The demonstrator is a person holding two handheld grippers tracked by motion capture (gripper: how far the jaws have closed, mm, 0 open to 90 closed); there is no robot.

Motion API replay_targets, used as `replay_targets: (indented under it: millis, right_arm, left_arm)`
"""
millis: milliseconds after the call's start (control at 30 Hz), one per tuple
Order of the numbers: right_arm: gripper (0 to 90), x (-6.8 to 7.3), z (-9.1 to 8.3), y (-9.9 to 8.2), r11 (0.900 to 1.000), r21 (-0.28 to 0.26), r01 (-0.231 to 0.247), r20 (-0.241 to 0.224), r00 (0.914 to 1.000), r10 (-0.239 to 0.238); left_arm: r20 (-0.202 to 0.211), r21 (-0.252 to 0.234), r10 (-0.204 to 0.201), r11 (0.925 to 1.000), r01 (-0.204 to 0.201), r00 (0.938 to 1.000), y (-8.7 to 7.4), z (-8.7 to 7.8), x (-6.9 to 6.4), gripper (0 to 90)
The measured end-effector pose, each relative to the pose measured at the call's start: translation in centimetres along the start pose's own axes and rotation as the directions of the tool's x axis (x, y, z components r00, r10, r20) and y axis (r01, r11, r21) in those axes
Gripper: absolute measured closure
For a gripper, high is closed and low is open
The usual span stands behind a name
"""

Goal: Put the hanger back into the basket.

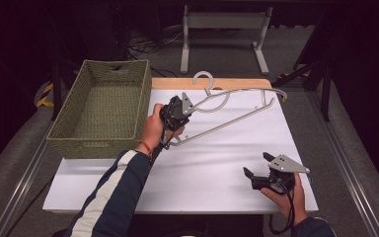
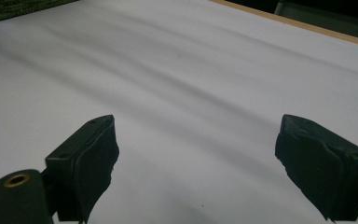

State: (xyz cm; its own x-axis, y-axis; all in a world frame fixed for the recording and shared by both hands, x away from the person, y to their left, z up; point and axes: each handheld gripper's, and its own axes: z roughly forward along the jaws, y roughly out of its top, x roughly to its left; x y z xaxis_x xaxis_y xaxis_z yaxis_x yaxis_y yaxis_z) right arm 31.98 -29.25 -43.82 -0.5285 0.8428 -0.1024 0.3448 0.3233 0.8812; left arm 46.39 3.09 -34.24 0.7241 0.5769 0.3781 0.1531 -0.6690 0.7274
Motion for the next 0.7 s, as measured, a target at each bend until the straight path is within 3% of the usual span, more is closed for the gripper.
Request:
replay_targets:
  millis: [267,700]
  right_arm:
    - [12.7,-0.1,-0.2,0.1,0.9995,-0.016,-0.027,-0.009,0.9996,0.027]
    - [12.5,0.1,-0.3,0.0,0.9985,-0.045,0.033,0.033,0.999,-0.031]
  left_arm:
    - [-0.005,-0.039,-0.03,0.9988,0.03,0.9995,0.7,-2.1,0.9,82.1]
    - [-0.016,-0.074,-0.075,0.9945,0.074,0.9971,0.6,-5.0,3.0,82.1]
